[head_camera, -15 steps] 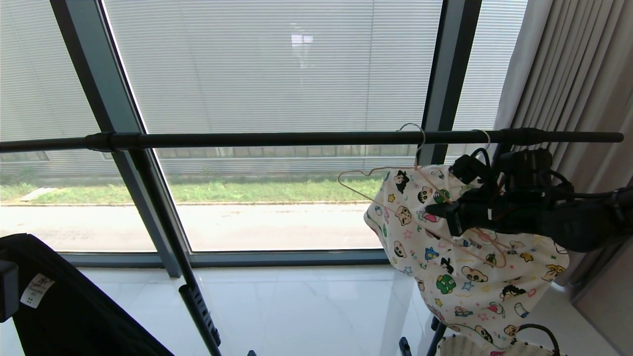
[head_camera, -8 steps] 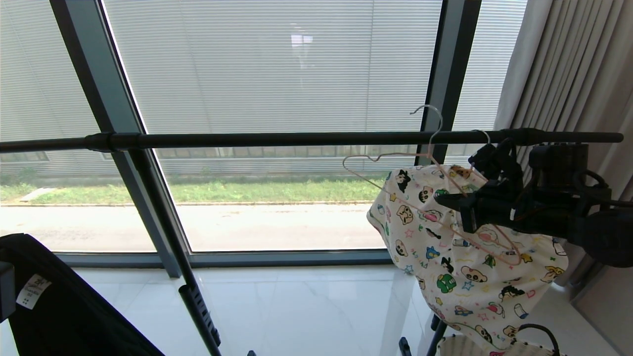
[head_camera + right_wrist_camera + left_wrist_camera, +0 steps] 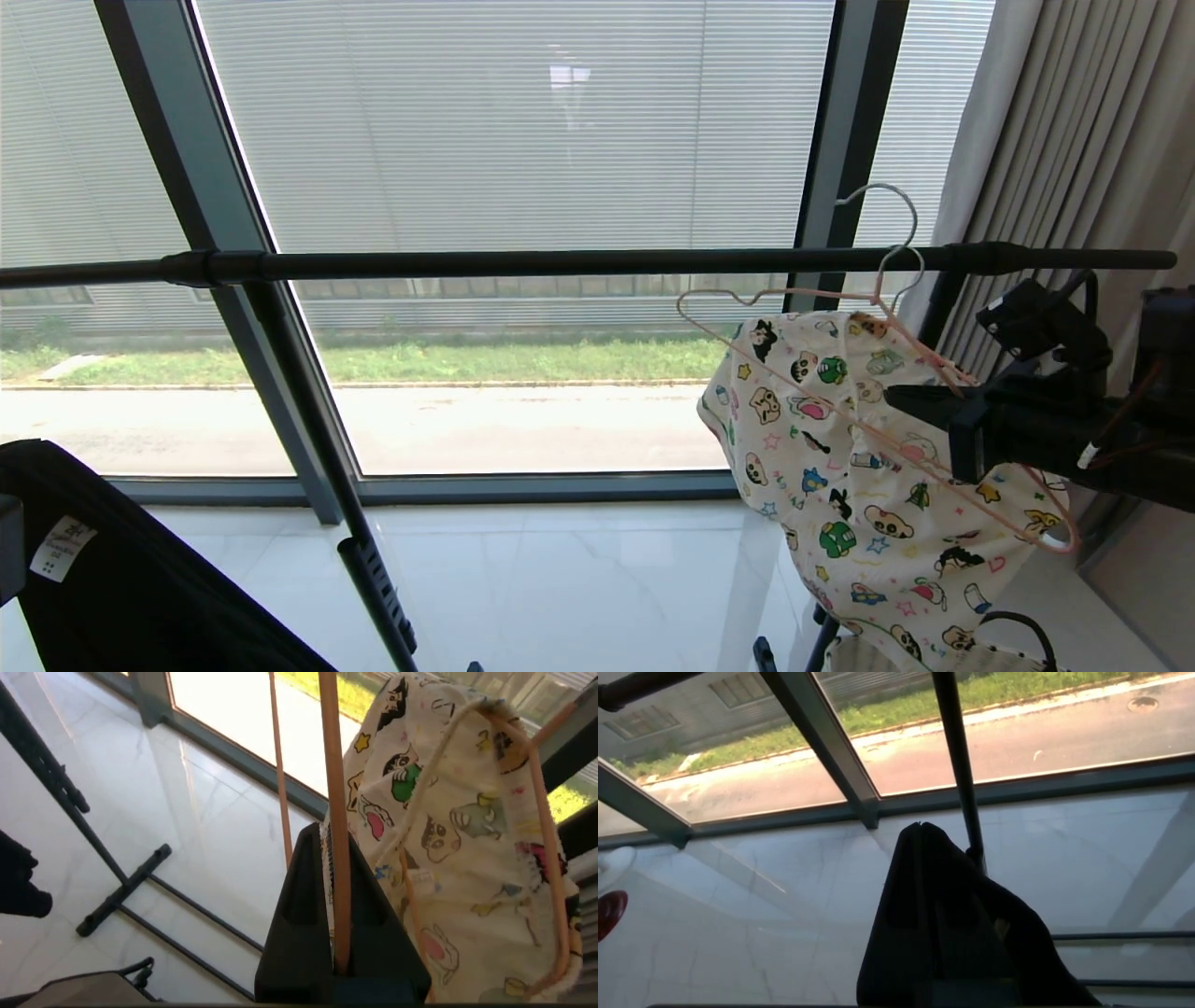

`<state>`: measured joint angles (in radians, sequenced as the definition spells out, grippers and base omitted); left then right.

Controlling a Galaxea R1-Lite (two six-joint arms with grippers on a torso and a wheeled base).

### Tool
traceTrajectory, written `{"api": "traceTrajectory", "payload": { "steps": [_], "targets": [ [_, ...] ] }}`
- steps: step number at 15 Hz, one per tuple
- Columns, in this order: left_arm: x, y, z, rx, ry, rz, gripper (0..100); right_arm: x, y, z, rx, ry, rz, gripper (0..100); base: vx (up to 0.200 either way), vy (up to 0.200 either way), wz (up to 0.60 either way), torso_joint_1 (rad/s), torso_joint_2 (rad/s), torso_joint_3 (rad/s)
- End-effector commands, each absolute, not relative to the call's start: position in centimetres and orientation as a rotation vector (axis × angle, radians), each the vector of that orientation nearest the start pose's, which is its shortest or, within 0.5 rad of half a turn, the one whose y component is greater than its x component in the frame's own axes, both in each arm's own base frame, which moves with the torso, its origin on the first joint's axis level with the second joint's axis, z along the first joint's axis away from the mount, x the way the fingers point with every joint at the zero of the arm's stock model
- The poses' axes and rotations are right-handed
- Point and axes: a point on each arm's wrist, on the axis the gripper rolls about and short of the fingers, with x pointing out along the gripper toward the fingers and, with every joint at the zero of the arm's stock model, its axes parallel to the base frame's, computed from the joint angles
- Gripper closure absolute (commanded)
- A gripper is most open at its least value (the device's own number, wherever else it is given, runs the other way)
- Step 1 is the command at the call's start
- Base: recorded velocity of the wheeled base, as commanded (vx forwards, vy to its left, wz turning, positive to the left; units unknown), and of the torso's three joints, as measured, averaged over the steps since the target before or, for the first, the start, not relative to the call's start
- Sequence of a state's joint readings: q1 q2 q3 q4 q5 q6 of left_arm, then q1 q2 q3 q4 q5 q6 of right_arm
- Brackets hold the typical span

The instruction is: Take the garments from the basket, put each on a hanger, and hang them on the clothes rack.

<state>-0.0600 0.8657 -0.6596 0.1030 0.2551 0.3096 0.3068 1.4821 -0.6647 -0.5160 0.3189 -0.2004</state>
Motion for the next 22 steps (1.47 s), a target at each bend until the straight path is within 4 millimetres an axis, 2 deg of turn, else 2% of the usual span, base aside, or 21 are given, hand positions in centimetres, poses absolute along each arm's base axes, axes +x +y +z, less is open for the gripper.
{"api": "traceTrajectory", "payload": {
  "steps": [1, 4, 12, 18, 22],
  "targets": [
    [8.9, 0.0, 23.6, 0.354, 0.334, 0.146, 100, 19.5, 6.9, 20.1, -0.197, 0.207, 0.621, 100, -0.2, 0.0, 0.0, 0.002, -0.01, 0.002],
    [9.0, 0.0, 23.7, 0.353, 0.318, 0.146, 100, 16.8, 6.2, 20.3, -0.204, 0.217, 0.63, 100, -0.2, 0.0, 0.0, 0.005, 0.0, 0.004],
    [9.0, -0.4, 23.9, 0.359, 0.292, 0.106, 100, 11.6, 5.8, 20.6, -0.278, 0.252, 0.732, 100, -0.2, 0.0, 0.0, 0.0, 0.0, 0.004],
    [8.9, -0.7, 23.9, 0.364, 0.283, 0.075, 100, 10.7, 6.7, 20.3, -0.292, 0.262, 0.831, 100, -0.2, 0.0, 0.0, 0.001, 0.0, 0.004],
    [8.8, -0.9, 23.1, 0.396, 0.303, 0.045, 100, 11.2, 7.4, 19.9, -0.294, 0.294, 0.863, 100, -0.2, 0.0, 0.0, 0.001, 0.0, 0.001]
  ]
}}
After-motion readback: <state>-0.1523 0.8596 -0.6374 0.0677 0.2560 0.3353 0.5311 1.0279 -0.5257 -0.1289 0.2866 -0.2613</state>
